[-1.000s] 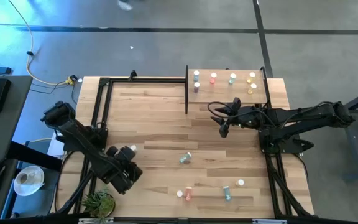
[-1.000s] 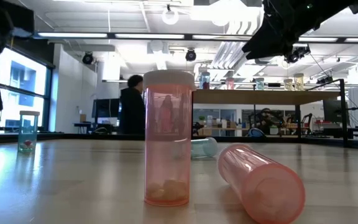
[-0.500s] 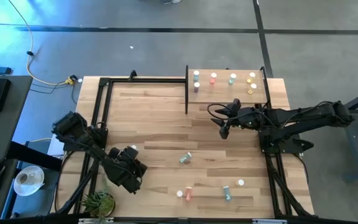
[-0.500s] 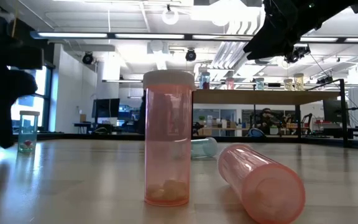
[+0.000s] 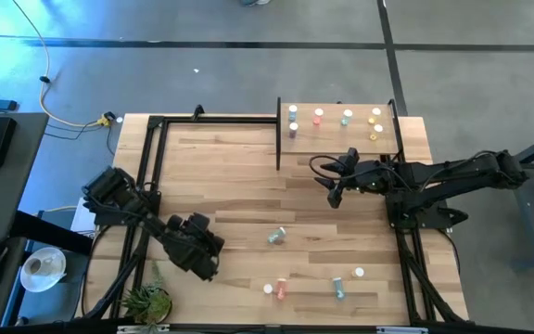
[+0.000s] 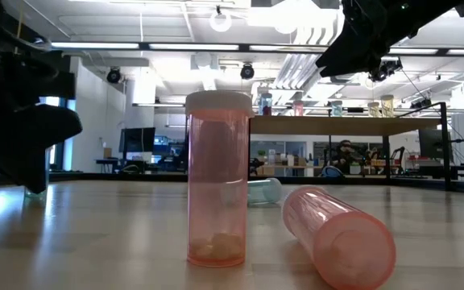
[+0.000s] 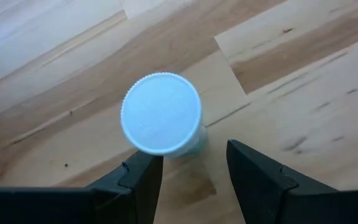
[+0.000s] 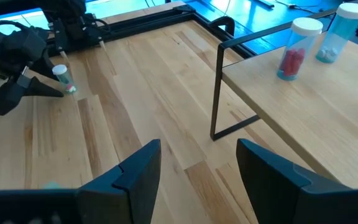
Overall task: Pick and place medicine bottles onto shelf by color
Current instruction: Put the left green pill bottle on the shelf aligned with the green pill bottle
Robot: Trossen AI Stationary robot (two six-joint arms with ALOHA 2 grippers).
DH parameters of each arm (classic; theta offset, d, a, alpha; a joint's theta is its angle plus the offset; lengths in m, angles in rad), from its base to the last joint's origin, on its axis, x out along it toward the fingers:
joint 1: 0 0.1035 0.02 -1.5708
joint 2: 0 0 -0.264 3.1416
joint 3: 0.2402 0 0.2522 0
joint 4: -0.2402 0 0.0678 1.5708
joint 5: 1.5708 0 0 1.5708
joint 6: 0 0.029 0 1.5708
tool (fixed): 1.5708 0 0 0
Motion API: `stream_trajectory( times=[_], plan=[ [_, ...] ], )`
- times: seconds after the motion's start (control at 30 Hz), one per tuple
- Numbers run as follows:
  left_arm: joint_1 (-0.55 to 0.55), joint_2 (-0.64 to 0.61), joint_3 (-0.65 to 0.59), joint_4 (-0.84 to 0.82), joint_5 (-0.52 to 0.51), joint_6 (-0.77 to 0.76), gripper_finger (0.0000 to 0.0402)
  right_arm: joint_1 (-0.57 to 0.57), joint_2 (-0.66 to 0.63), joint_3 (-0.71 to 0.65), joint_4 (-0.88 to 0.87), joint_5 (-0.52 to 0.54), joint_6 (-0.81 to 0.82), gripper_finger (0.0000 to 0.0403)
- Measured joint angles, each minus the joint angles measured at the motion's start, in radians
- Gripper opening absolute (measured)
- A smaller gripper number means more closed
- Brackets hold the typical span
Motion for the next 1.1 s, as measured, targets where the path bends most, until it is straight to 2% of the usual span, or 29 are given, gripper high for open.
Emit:
stream_trajectory(
  times=[0.4, 0.83, 1.1],
  plan=[
    [0.043, 0.056, 0.004, -0.006, -0.027, 0.017, 0.0166, 0.0, 0.0, 0.0, -0.008, 0.0, 0.0, 0.0202],
    [0.047, 0.061, -0.03, -0.012, -0.082, -0.082, 0.0165, 0.0, 0.0, 0.0, -0.008, 0.0, 0.001, 0.0202],
    [0.038, 0.059, -0.077, 0.055, -0.119, -0.091, 0.013, 0.0, 0.0, 0.0, -0.008, 0.0, 0.006, 0.0202]
  ],
)
